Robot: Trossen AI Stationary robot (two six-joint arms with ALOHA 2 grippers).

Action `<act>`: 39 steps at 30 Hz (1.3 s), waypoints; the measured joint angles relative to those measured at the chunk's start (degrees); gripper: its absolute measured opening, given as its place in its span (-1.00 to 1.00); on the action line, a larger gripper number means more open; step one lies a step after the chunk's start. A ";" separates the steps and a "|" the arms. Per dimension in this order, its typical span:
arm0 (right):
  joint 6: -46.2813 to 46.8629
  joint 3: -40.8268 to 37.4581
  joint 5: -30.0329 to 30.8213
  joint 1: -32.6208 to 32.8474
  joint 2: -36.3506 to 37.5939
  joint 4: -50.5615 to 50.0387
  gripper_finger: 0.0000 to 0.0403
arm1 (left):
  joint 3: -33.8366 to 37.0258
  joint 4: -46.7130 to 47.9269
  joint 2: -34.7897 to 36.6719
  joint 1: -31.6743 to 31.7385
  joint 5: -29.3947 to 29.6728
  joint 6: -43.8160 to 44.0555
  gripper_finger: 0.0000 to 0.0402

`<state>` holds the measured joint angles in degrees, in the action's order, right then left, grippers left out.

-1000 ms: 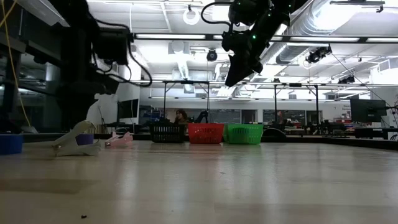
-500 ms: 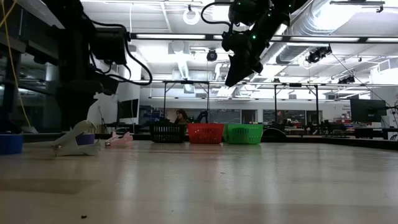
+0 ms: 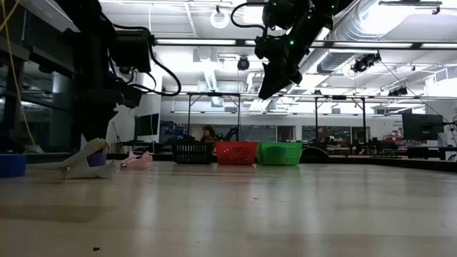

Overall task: Pick and place Stapler, Stapler remover, tape
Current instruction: Put the purple tape into the green bin

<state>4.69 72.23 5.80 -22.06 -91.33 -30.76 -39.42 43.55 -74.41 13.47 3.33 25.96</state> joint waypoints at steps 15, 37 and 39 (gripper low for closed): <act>0.66 0.00 0.00 0.00 0.00 -0.75 -0.59 | 3.44 -0.31 0.11 -0.01 -1.05 2.82 -0.30; -2.10 0.04 -0.83 2.28 -2.71 4.68 -0.59 | 0.03 -13.94 1.67 -0.02 -5.52 -15.85 -0.85; -3.82 0.04 -1.25 3.79 -4.07 6.85 -0.59 | -0.91 -15.87 3.00 -0.02 -7.12 -18.89 -0.85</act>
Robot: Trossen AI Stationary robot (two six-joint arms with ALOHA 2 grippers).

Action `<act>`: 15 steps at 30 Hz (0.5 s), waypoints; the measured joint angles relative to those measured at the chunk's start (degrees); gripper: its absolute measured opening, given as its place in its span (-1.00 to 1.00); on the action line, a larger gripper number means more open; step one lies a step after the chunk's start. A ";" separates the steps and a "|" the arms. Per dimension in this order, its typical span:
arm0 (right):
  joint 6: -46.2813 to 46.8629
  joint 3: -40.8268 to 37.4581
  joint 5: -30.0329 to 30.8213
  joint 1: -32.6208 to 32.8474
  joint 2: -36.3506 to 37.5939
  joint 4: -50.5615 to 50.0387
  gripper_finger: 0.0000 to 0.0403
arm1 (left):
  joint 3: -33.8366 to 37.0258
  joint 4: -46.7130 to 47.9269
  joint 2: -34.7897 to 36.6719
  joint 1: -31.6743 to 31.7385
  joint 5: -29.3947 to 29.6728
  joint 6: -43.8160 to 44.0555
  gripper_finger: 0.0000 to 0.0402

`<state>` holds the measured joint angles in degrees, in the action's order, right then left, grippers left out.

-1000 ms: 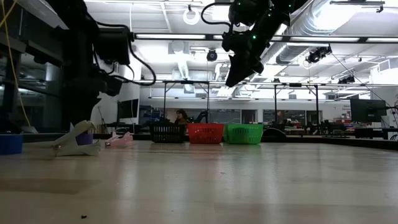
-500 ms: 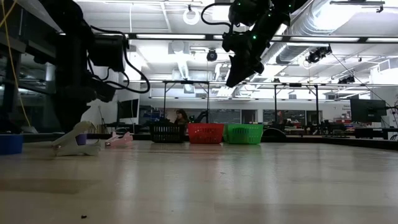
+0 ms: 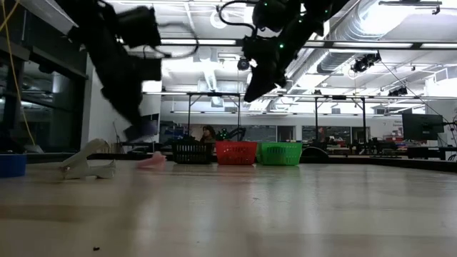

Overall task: Pick and place Stapler, Stapler remover, tape
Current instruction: Put the purple tape into the green bin

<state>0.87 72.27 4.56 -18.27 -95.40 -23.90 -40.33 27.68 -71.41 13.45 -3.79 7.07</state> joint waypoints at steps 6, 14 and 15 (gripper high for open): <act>-3.49 -0.01 1.10 5.10 -1.44 6.58 -0.59 | -1.73 -2.64 5.77 0.00 -2.04 -5.30 -0.85; -9.93 -8.42 1.06 11.21 -1.51 36.04 -0.59 | -1.78 -10.10 15.55 0.00 -13.20 -11.44 -0.85; -10.77 -10.05 1.29 11.73 -1.51 40.39 -0.59 | -1.79 -11.50 16.62 0.00 -14.57 -11.85 -0.85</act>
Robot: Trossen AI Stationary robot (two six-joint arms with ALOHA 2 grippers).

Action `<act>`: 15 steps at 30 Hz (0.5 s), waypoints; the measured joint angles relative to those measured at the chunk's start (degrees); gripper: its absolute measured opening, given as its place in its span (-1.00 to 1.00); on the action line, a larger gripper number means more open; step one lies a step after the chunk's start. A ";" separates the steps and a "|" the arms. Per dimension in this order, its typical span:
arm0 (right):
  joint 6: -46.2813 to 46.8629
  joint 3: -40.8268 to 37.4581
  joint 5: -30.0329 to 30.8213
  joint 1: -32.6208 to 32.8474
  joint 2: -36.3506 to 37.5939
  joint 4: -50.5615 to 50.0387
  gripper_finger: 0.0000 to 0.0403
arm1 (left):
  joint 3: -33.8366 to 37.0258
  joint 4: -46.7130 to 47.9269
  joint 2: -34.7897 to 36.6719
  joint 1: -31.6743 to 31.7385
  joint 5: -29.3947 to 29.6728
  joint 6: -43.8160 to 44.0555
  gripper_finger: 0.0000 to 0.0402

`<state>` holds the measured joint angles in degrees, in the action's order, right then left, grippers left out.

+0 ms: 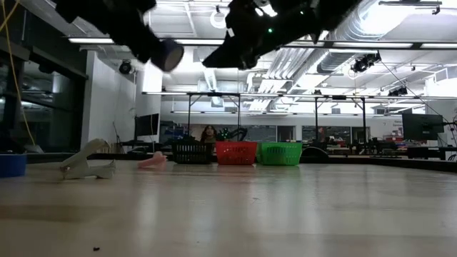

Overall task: Pick and place Stapler, Stapler remover, tape
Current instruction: Put the purple tape into the green bin

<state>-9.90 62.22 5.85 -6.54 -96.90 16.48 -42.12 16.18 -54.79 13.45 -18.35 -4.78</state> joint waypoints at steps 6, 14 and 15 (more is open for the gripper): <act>-1.61 -9.81 0.29 2.03 0.48 25.92 -0.59 | -0.03 -7.04 4.16 0.02 -8.57 -1.44 -0.85; -0.57 -15.37 -0.69 4.21 0.50 45.50 -0.59 | -0.07 -17.40 2.03 0.00 -13.80 -2.58 -0.85; -0.58 -15.27 -0.80 4.56 0.50 45.77 -0.59 | -0.05 -18.69 1.24 0.00 -13.71 -2.67 -0.85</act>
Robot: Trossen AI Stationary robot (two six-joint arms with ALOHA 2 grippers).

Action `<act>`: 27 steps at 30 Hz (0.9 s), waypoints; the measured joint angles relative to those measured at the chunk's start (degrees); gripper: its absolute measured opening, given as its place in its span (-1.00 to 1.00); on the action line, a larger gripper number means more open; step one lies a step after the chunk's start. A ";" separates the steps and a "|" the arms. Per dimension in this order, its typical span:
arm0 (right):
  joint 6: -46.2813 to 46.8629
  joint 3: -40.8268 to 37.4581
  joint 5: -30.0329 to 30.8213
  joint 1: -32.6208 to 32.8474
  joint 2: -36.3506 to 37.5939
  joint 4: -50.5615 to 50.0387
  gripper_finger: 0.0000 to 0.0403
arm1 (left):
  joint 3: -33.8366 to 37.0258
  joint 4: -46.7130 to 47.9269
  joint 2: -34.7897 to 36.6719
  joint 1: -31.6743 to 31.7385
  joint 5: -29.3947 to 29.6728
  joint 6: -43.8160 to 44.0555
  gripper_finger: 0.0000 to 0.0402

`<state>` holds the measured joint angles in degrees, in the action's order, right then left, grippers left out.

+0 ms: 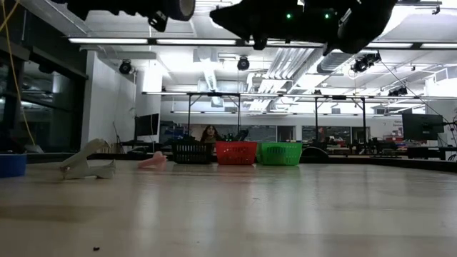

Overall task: Pick and place Stapler, Stapler remover, tape
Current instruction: Put the purple tape into the green bin

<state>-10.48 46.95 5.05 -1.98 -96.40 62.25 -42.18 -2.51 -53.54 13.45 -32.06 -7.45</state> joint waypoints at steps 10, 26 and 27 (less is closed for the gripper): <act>-1.57 2.84 0.89 1.81 -1.67 -0.30 -0.59 | 0.02 -9.02 -7.27 0.02 -1.67 0.16 -0.85; -1.01 3.05 5.51 2.23 -1.68 -1.91 -0.59 | 0.07 -10.79 -8.15 0.07 -3.10 1.66 -0.85; -1.00 3.05 5.61 2.23 -1.68 -1.85 -0.59 | 0.07 -10.80 -8.15 0.07 -3.10 1.66 -0.85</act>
<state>-11.49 50.00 10.66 0.25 -98.08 60.40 -42.11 -13.31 -61.69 13.52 -35.16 -5.78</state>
